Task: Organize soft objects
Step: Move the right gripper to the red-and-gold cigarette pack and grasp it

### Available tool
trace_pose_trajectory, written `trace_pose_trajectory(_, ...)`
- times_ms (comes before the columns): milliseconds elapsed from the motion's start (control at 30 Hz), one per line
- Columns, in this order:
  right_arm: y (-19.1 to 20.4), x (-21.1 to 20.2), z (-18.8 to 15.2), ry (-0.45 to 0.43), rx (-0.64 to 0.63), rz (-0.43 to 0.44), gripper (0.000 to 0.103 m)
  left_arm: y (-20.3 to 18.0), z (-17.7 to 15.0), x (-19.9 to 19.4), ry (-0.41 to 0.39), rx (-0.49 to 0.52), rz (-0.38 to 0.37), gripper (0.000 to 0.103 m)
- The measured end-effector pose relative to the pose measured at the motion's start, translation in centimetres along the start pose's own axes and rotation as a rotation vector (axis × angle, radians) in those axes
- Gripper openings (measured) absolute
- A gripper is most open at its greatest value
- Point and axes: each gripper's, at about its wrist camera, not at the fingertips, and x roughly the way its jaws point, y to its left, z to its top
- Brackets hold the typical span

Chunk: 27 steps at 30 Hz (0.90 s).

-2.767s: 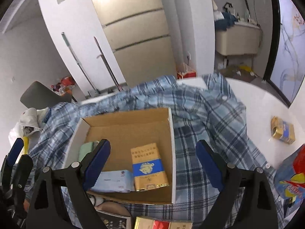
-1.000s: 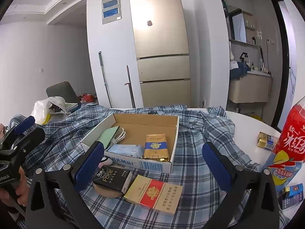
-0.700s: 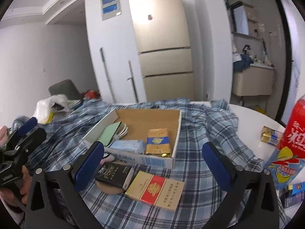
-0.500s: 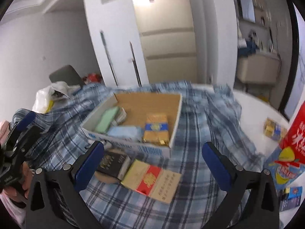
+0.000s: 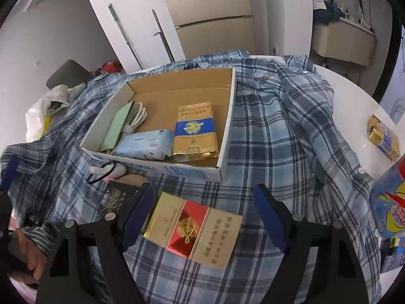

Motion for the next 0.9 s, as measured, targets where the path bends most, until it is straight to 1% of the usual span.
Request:
trace_pose_trajectory(133, -0.7, 0.8, -0.1, 0.041, 0.026, 0.048, 0.080, -0.4, -0.1, 0.0, 0.004, 0.020, -0.008, 0.103)
trace_pose_trajectory(233, -1.1, 1.6, -0.4, 0.097, 0.067, 0.121, 0.080, -0.2, -0.1, -0.2, -0.002, 0.013, -0.022, 0.103)
trace_pose_trajectory(300, -1.1, 1.4, -0.6, 0.107, 0.077, 0.144, 0.080, -0.2, 0.0, -0.3, -0.007, 0.011, -0.020, 0.103)
trace_pose_trajectory(400, -0.7, 0.7, -1.5, 0.120, 0.045, 0.140, 0.080, -0.3, 0.0, -0.3, -0.006, 0.017, -0.019, 0.103)
trace_pose_trajectory(500, -0.2, 0.0, -2.7, 0.157, 0.016, 0.166, 0.080, -0.4, 0.0, -0.4, -0.008, 0.023, -0.021, 0.103)
trace_pose_trajectory(600, 1.3, -0.7, -4.3, 0.206, -0.078, 0.193, 0.080, -0.5, 0.0, -0.6, -0.015, 0.030, -0.021, 0.103)
trace_pose_trajectory(700, 3.6, -1.3, -6.4, 0.242, -0.194, 0.191, 0.080, -0.8, 0.0, -0.7, -0.024, 0.042, -0.018, 0.103)
trace_pose_trajectory(767, 4.8, -1.8, -7.2, 0.236, -0.229, 0.189, 0.080, -0.9, 0.0, -0.7, -0.019, 0.048, -0.017, 0.103)
trace_pose_trajectory(800, 5.3, -2.0, -7.4, 0.220, -0.238, 0.172, 0.080, -0.9, 0.0, -0.6, -0.015, 0.047, -0.016, 0.103)
trace_pose_trajectory(900, 6.6, -2.6, -7.3, 0.124, -0.299, 0.040, 0.080, -0.5, 0.0, -0.5, -0.011, 0.033, -0.013, 0.103)
